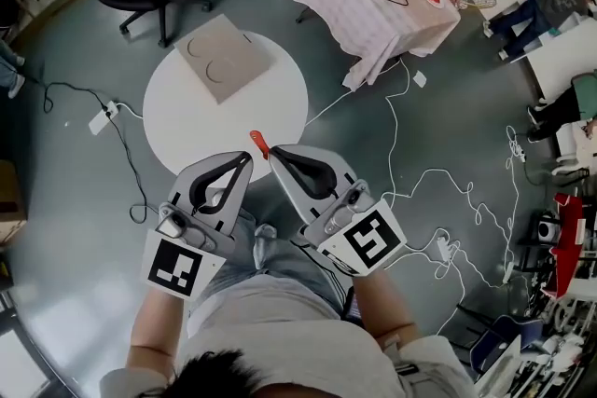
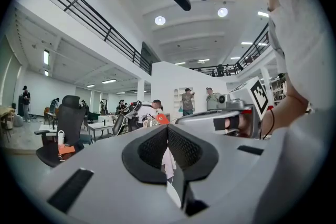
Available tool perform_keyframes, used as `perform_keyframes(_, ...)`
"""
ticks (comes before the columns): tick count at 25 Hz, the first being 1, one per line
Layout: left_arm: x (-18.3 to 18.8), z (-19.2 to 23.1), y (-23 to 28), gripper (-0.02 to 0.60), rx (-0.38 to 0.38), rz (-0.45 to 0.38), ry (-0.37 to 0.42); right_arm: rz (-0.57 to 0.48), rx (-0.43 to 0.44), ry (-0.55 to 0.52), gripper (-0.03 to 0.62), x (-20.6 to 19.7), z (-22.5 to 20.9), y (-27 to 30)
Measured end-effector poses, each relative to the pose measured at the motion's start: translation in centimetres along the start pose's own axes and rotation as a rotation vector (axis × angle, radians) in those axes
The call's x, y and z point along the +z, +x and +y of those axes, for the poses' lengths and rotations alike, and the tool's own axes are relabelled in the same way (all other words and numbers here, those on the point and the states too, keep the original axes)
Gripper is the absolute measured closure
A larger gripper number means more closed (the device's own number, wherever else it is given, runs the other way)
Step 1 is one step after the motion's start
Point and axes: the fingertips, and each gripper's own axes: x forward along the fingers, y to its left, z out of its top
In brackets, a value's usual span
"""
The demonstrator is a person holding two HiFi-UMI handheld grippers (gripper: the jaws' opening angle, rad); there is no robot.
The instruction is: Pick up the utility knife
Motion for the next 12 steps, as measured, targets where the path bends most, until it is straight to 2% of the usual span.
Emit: perform_keyframes(12,1.7,-1.1,-0.8,0.571,0.037,-0.028,0.021,-0.060,0.020,-0.027,0.586,2.0,1.0,-1.5)
